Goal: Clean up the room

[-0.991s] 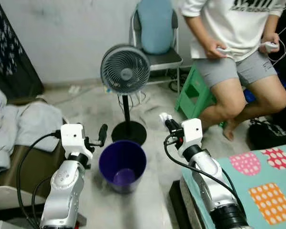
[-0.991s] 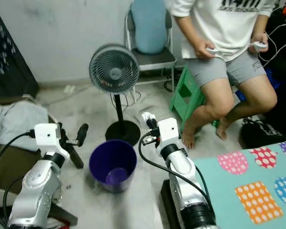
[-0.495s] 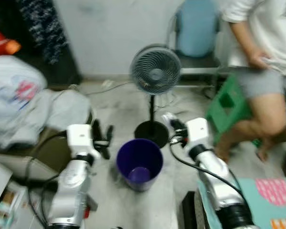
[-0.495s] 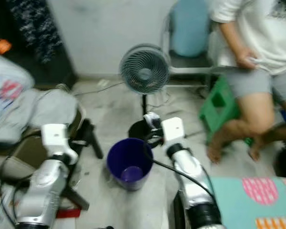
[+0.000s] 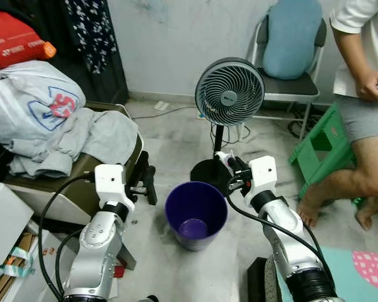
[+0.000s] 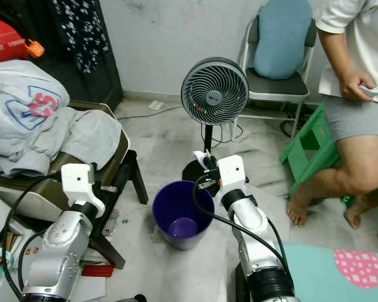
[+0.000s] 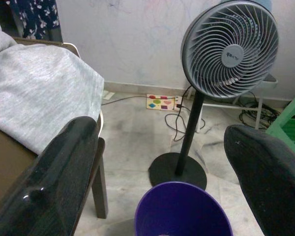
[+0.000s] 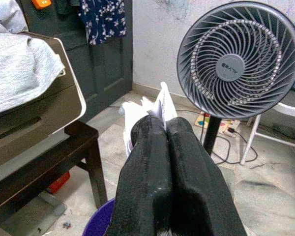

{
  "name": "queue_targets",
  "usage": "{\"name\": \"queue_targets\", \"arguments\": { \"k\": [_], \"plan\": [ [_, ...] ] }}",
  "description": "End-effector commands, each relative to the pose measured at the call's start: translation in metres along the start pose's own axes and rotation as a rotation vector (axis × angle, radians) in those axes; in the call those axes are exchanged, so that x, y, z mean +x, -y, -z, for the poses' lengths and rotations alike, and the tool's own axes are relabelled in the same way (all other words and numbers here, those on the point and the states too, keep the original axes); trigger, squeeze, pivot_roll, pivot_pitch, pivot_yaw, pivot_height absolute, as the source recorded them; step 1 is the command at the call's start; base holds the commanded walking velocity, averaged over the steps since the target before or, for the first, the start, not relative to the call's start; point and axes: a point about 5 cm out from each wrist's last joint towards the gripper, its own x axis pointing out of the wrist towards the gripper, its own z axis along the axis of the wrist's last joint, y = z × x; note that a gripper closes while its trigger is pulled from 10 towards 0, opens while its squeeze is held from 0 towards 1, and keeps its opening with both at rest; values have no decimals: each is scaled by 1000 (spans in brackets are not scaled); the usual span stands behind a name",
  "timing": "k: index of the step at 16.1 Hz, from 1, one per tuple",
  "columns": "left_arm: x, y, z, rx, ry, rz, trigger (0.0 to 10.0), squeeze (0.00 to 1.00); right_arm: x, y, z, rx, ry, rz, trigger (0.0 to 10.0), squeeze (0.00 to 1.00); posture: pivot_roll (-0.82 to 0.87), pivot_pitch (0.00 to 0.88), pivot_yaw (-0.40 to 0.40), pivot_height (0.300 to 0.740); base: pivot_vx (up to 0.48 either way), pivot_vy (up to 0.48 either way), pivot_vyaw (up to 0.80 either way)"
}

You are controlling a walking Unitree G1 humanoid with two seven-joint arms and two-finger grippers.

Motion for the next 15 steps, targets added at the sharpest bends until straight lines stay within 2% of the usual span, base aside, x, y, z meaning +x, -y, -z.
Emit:
{"name": "queue_targets", "arguments": {
  "k": [1,11,15],
  "plan": [
    [0,-2,-2,3,8,1,10000,0,2,-3,-3,-1,11,-10,10000,0,-32,51,3,740,277,0,0],
    [1,-3,-3,-13,10,-11,10000,0,3,-2,-4,-11,15,-14,10000,0,-33,57,-1,740,285,0,0],
    [2,-3,-3,-14,11,-14,10000,0,4,-2,-4,-14,16,-14,10000,0,-33,59,-1,740,288,0,709]
  ]
}}
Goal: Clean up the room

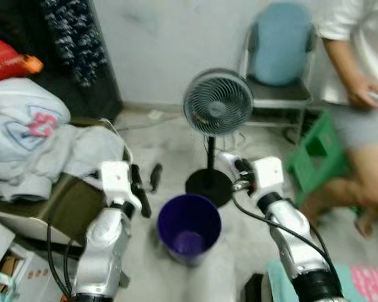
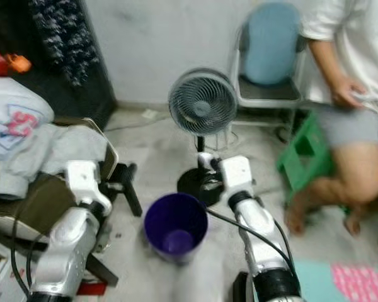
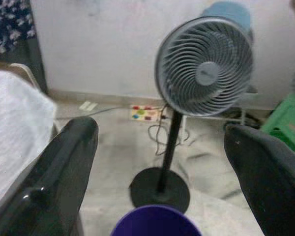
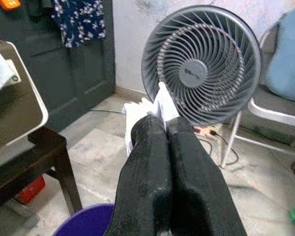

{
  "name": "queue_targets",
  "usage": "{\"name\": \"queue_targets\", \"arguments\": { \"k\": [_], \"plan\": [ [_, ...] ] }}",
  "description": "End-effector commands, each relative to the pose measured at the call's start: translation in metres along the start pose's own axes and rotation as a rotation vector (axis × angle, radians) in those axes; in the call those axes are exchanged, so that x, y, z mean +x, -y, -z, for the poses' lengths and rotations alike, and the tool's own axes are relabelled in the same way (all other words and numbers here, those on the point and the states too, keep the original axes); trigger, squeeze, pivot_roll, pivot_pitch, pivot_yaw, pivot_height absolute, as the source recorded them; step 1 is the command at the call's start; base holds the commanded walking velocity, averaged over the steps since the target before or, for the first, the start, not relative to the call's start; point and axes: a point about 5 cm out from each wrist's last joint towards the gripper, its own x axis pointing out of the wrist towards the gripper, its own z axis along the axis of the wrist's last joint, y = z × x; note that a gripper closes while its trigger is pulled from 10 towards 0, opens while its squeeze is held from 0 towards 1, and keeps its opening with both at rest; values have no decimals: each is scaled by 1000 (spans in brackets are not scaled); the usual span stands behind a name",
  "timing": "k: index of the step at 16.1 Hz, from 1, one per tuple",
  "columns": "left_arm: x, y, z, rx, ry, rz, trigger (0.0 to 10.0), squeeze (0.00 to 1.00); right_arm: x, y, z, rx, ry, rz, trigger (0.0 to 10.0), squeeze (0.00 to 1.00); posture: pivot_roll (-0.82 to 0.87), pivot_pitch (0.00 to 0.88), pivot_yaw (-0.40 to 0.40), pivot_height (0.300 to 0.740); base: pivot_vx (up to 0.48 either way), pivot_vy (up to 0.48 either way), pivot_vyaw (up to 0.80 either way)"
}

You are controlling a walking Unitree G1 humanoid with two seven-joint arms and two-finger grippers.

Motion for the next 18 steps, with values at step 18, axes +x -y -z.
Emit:
{"name": "queue_targets", "arguments": {
  "k": [18],
  "plan": [
    [-19,-52,-6,126,-22,-105,10000,0,14,-11,-7,8,31,-31,10000,0,10,73,4,740,100,0,218]
  ]
}}
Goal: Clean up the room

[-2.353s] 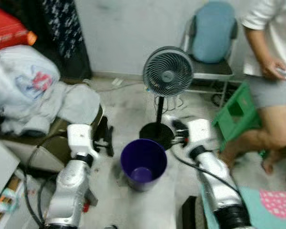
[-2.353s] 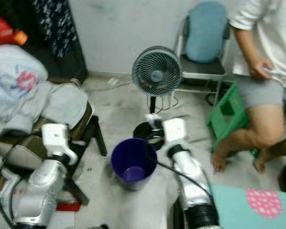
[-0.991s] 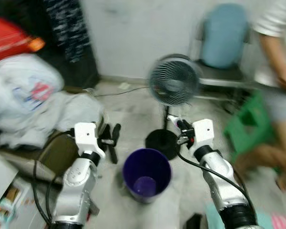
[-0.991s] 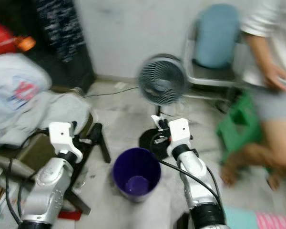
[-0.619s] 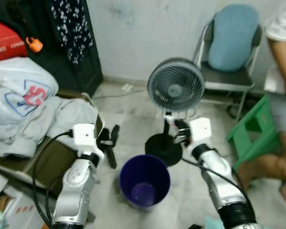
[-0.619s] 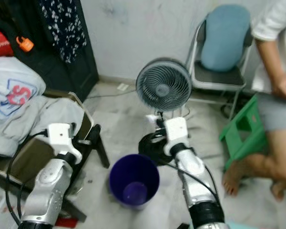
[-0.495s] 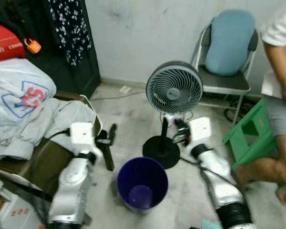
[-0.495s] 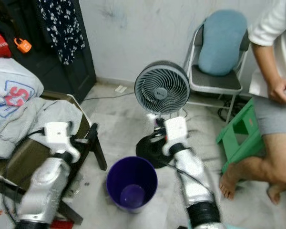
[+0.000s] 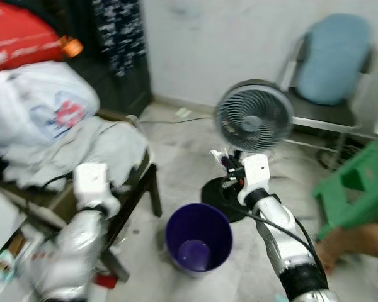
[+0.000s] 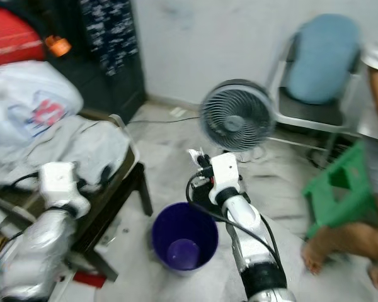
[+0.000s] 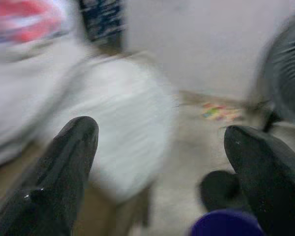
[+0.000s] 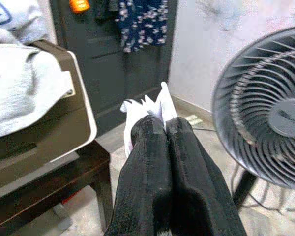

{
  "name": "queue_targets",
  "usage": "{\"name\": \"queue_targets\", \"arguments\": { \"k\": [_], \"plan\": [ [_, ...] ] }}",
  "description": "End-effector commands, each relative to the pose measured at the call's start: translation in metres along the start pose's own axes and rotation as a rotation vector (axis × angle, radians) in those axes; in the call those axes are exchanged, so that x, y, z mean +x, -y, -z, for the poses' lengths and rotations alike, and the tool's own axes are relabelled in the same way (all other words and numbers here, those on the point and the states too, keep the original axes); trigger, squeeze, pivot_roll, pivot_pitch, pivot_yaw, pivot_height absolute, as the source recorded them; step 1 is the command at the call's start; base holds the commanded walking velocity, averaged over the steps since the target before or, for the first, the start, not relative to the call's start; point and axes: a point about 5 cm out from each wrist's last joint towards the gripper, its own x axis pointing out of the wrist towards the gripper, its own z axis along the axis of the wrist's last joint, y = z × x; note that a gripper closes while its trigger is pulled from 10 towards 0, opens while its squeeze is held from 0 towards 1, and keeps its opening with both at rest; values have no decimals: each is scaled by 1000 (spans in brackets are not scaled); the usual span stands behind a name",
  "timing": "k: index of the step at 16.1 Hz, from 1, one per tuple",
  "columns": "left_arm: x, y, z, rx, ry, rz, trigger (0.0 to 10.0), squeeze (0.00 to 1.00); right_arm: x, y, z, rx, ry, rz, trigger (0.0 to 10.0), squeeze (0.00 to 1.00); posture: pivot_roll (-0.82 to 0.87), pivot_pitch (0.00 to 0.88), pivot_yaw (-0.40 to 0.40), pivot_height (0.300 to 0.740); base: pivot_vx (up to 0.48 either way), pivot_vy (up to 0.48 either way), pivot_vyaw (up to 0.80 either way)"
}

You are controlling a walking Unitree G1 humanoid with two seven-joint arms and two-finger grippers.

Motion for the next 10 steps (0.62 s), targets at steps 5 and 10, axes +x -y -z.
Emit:
{"name": "queue_targets", "arguments": {
  "k": [5,10],
  "plan": [
    [-22,-21,7,32,-35,38,10000,0,-14,33,31,-41,-135,103,10000,0,60,101,16,740,0,0,183],
    [-33,-12,0,-14,-26,211,10000,0,-35,39,64,-59,-261,149,10000,0,82,130,47,740,0,0,400]
  ]
}}
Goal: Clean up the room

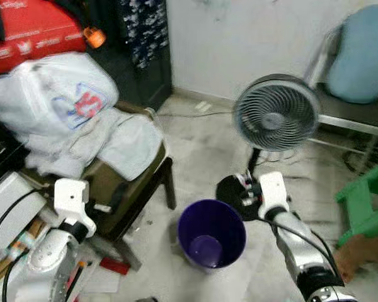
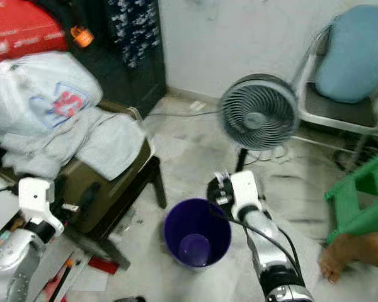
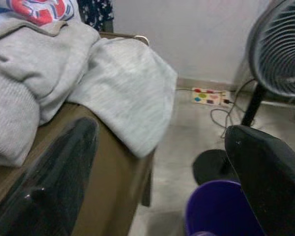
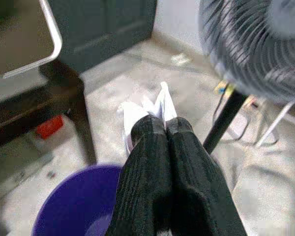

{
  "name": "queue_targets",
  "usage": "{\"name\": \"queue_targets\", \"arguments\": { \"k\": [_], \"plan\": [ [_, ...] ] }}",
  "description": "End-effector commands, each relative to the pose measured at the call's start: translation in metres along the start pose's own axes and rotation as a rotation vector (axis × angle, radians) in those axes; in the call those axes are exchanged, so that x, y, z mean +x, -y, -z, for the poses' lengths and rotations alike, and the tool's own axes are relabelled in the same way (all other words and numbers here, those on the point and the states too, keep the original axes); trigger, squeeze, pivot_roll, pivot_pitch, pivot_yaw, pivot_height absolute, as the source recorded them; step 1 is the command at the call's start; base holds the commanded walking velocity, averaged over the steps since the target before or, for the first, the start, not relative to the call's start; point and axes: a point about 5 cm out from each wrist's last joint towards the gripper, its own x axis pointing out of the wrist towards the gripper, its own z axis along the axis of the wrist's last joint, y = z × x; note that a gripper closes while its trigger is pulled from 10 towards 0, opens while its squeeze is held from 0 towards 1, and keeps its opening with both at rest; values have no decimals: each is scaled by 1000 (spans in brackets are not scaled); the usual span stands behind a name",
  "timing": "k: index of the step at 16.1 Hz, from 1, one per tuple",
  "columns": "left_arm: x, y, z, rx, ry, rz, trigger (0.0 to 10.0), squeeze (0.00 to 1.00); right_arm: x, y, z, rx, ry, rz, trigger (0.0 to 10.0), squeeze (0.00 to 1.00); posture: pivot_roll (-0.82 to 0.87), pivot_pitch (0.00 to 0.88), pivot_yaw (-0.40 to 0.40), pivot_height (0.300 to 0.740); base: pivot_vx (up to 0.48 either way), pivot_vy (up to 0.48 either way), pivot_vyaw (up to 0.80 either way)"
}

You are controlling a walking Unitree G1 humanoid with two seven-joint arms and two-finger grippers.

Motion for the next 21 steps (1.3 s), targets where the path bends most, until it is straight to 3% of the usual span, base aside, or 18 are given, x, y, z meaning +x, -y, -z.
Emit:
{"name": "queue_targets", "arguments": {
  "k": [1,3,5,8,10,13,18,21],
  "plan": [
    [-6,2,0,-5,-26,45,10000,0,-3,-1,8,8,-25,15,10000,0,91,141,54,740,0,0,800],
    [-11,8,-2,-5,-40,116,10000,0,-3,-3,14,10,-47,20,10000,0,105,158,73,740,0,0,800],
    [-13,9,-4,-7,-51,121,10000,0,-4,-6,22,12,-90,27,10000,0,114,173,96,740,0,0,700],
    [-15,19,-9,-17,-69,186,10000,0,-6,-3,33,36,-171,88,10000,0,145,202,117,740,0,0,0],
    [-17,21,-13,-15,-77,206,10000,0,-8,2,38,-7,-210,141,10000,0,157,213,123,740,0,0,0],
    [-18,22,-16,-13,-82,212,10000,0,-15,16,45,-25,-250,240,10000,0,167,224,126,740,0,0,0],
    [-16,26,-15,-27,-92,209,10000,0,-31,54,50,-53,-268,355,10000,0,148,231,130,740,0,0,0],
    [-15,29,-15,-32,-92,214,10000,0,-26,55,43,-45,-245,358,10000,0,141,230,130,740,0,0,0]
  ]
}}
